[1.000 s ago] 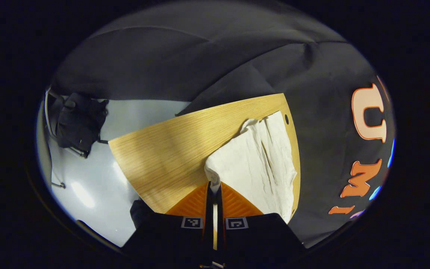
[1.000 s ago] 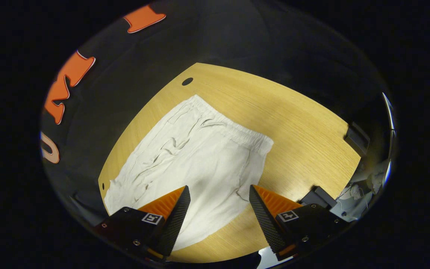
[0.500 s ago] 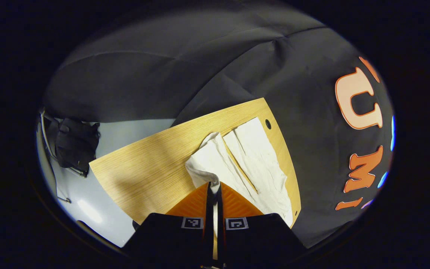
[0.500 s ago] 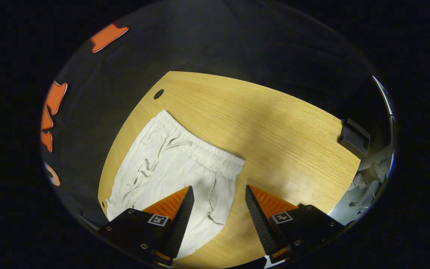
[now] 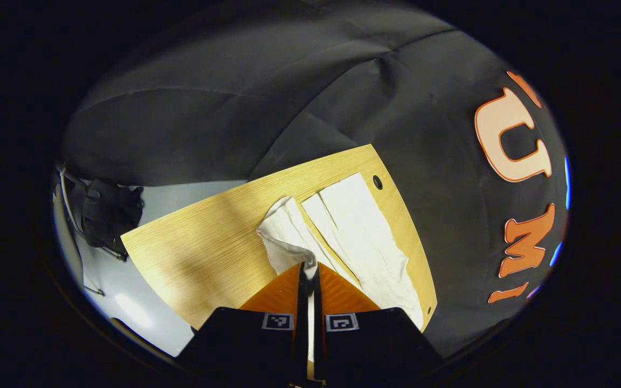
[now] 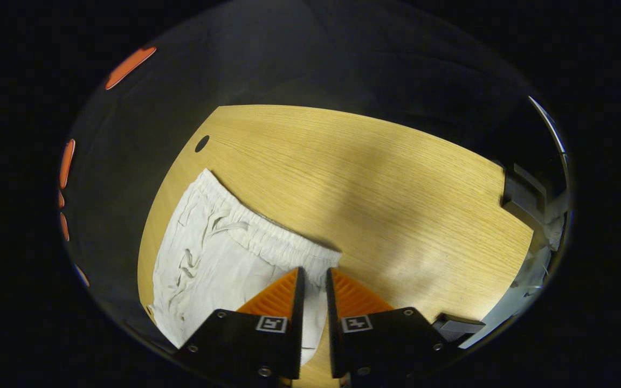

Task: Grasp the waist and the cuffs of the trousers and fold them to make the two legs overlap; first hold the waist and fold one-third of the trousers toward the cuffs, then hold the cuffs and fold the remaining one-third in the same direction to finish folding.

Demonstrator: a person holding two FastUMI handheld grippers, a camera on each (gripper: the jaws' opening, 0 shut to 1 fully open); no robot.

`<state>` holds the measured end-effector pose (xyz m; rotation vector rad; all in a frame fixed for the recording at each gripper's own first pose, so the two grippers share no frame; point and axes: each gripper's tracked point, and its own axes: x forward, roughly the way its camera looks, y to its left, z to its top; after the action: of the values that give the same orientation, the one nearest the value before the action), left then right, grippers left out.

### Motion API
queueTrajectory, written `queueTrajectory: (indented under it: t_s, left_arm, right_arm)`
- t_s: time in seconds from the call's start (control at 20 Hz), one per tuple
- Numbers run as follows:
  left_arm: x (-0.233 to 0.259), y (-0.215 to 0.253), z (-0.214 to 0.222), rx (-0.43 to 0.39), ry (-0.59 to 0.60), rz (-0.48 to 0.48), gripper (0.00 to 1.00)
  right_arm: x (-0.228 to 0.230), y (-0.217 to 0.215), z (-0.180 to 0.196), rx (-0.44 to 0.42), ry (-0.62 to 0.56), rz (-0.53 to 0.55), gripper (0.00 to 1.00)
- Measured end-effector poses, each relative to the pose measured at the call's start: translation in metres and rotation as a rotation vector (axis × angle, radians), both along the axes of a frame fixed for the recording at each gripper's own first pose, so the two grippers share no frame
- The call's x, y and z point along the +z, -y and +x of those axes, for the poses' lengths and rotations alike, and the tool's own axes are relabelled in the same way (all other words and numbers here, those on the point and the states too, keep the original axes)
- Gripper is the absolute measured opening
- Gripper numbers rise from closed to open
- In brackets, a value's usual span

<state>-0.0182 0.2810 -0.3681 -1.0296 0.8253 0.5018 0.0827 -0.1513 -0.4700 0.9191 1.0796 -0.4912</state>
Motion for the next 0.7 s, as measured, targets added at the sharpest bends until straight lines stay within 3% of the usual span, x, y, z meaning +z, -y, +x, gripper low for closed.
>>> queueTrajectory:
  t_s: [0.05, 0.1, 0.2, 0.45, 0.7]
  left_arm:
    - [0.002, 0.0, 0.001, 0.007, -0.005, 0.013, 0.08]
    - [0.004, 0.0, 0.003, 0.013, -0.004, 0.021, 0.08]
    - [0.009, -0.003, 0.007, 0.025, -0.01, 0.036, 0.08]
    - [0.022, -0.014, 0.02, 0.033, -0.009, 0.063, 0.08]
    - [0.023, -0.035, 0.054, -0.013, -0.003, 0.073, 0.08]
  right_arm:
    - [0.001, 0.0, 0.003, -0.025, 0.015, 0.022, 0.15]
    - [0.003, -0.001, 0.002, -0.036, 0.027, 0.05, 0.06]
    - [0.009, 0.001, 0.005, -0.049, 0.048, 0.087, 0.02]
    - [0.047, 0.013, 0.024, -0.079, 0.129, 0.106, 0.01]
    - [0.079, 0.019, 0.048, -0.114, 0.151, 0.1, 0.01]
